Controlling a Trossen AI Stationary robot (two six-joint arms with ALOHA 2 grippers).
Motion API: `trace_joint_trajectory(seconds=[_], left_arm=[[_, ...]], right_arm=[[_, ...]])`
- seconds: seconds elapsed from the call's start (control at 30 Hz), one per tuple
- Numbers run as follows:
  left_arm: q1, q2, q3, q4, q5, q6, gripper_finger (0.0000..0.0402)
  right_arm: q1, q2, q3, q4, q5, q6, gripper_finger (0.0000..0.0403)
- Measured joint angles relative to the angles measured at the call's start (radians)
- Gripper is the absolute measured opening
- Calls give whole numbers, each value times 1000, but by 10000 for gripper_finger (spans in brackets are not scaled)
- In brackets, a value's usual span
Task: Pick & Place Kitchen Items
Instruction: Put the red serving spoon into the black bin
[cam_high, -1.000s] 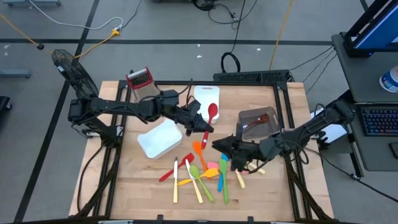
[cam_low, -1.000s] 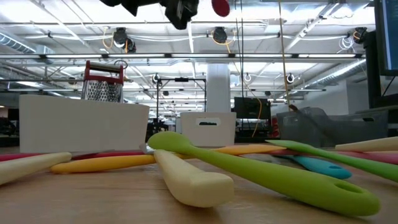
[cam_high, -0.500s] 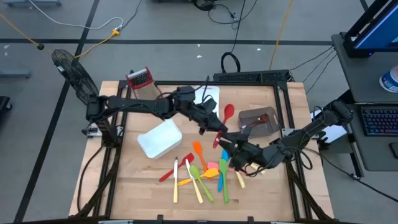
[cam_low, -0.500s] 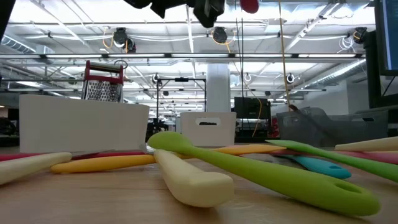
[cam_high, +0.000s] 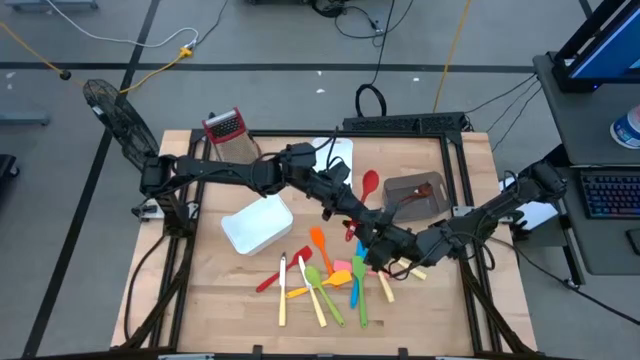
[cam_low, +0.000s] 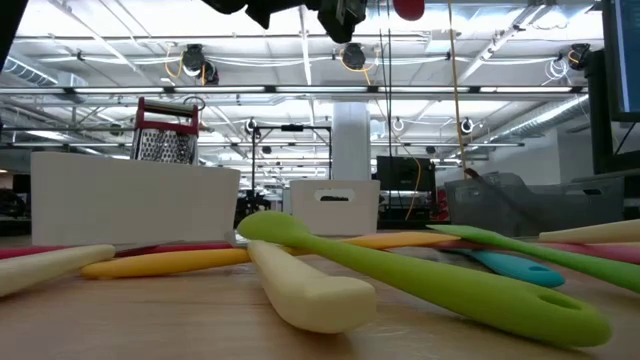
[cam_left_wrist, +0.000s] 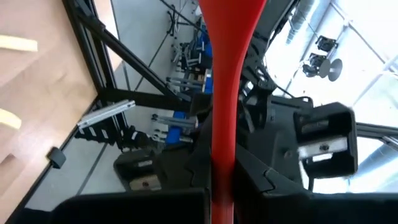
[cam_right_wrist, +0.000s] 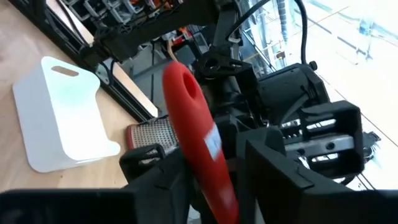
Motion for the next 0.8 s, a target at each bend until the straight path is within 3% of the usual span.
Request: trace_joint_trajectory(seconds=[0.3, 0.53, 0.63, 0.8], left_arm=[[11, 1, -2, -22, -17, -19, 20], [19, 2, -2, -20, -25, 1, 21], [35, 3, -2, -19, -25, 48, 55], [56, 3, -2, -12, -16, 172, 144]], right_arm=[[0, 26, 0, 7, -21, -31, 40], [0, 23, 0, 12, 18, -23, 39], [-1, 22, 0, 23, 56, 4, 34], [0, 19, 2, 28, 102, 64, 33]])
